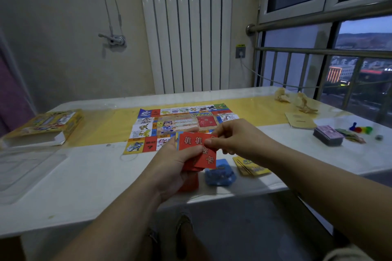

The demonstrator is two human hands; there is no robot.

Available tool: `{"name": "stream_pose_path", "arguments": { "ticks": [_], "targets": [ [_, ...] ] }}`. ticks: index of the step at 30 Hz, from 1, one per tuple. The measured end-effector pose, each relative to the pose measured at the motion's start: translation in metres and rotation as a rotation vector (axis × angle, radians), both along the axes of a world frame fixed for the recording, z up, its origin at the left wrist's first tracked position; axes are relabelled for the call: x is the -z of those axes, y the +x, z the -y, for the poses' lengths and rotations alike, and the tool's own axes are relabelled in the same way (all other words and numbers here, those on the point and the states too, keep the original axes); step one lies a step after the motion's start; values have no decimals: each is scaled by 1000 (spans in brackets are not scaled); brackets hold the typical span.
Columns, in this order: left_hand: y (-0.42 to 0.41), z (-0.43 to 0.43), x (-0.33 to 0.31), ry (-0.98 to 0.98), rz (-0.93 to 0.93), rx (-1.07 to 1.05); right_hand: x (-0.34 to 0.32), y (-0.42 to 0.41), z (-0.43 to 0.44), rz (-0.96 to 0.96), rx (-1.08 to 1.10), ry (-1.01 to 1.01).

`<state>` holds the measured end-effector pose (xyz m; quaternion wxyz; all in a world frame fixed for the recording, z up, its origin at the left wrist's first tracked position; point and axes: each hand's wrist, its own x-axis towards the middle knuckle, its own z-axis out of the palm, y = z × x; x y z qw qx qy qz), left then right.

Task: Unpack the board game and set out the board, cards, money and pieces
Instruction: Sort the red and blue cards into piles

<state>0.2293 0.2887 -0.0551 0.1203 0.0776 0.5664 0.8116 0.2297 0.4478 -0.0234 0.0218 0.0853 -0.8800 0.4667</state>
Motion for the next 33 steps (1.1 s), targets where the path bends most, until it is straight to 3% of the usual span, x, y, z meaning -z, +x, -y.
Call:
{"name": "stream_pose_path", "arguments": {
  "ticks": [3,10,17,23,33],
  "targets": [
    [2,12,1,82,17,-27,0,-5,5,50,15,-100],
    [6,31,8,54,-62,-142,7,-8,24,162,-88,-214],
    [6,41,5,89,24,-145,11,-19,35,133,-19,-190],
    [3,50,14,-29,-64,-181,12,-15,47,166,-76,-247],
    [-2,52,18,35,13,-239,18,-22,50,172,-70,-231]
  ]
}}
